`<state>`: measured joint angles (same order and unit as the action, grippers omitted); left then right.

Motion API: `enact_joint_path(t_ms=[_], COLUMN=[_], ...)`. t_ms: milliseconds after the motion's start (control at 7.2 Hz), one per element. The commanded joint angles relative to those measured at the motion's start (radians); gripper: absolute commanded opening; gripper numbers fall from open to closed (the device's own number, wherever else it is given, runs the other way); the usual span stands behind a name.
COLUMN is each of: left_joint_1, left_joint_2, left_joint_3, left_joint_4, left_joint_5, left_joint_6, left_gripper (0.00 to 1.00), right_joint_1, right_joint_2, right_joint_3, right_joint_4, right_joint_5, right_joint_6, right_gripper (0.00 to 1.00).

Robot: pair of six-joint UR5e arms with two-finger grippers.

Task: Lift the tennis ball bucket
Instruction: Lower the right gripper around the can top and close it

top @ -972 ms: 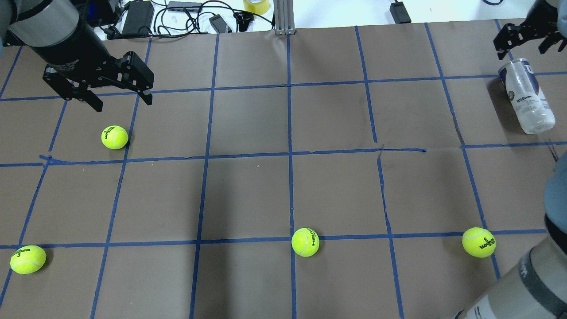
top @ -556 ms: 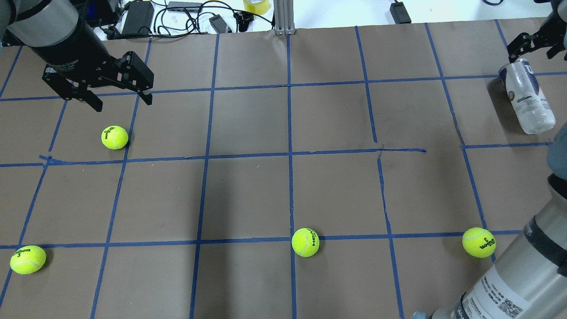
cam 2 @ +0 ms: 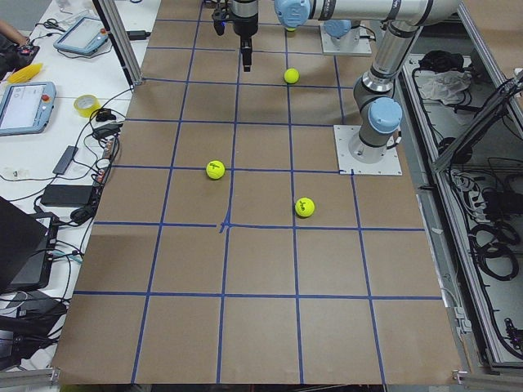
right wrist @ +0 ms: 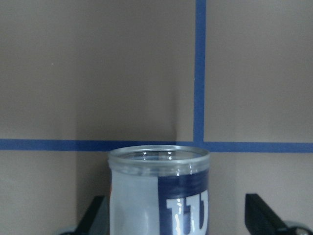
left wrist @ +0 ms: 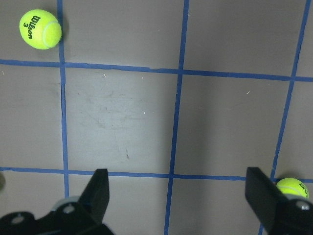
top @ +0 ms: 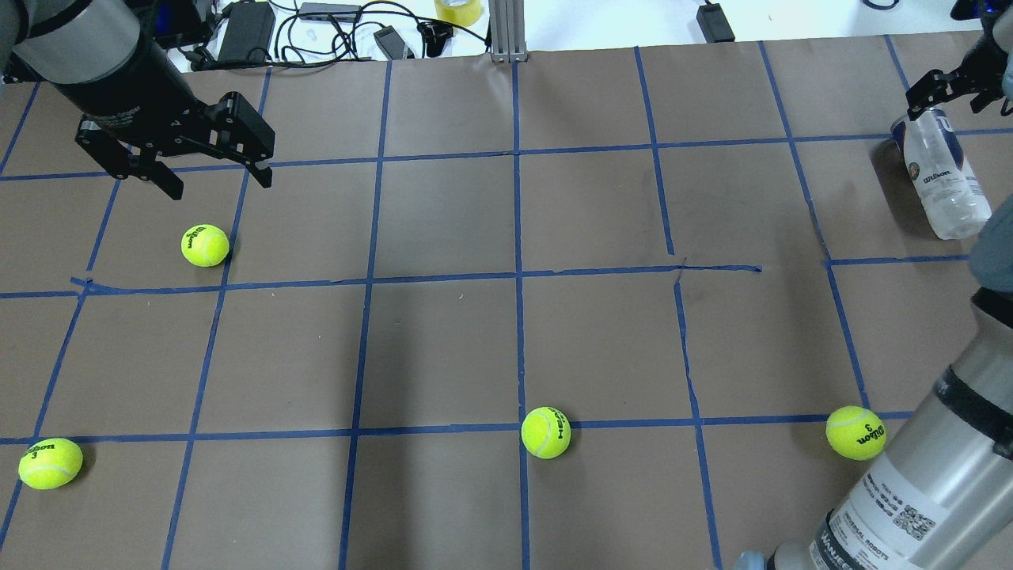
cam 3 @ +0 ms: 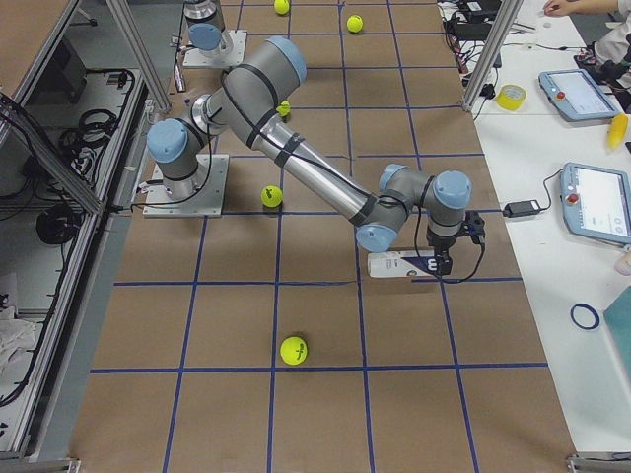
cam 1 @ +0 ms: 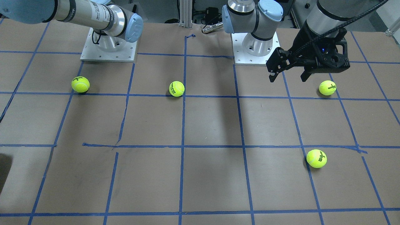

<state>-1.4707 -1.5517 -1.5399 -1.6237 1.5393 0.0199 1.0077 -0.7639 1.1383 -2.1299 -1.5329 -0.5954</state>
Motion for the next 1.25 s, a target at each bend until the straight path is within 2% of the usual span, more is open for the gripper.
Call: enact_joint_path(t_ms=[0,556,694,833,1111], left_joint_1=[0.000,0.001,0.000,0.001,0.001], left_joint_2=[0.001,0.004,0.005,0.005,0.007], left_joint_3=[0.000,0.000,0.001,0.000,-0.002], left_joint_4=[0.001,-0.002,-0.002,-0.002,-0.004], left_joint_5=[0.001,0.008,0.010,0.010,0.009], left_joint_6=[0.000,0.002,0.002,0.002,0.002], left_gripper=[1.00,1.00,1.00,1.00,1.00], right_joint_1=[0.017,0.017,0.017,0.016,0.016], right_joint_2=[0.034,0.074,0.074,0.074,0.058], right_joint_3=[-0.019,-0.031,-0.032,-0.031,-0.022], right_joint_4=[-0.001,-0.002,-0.004,-0.002,0.016], right_joint_5=[0.014,0.034,0.057,0.069,0.071], right_joint_6=[0.019,0.008,0.005,0.003,-0.010], right_gripper=[1.00,1.00,0.97,0.85,0.72])
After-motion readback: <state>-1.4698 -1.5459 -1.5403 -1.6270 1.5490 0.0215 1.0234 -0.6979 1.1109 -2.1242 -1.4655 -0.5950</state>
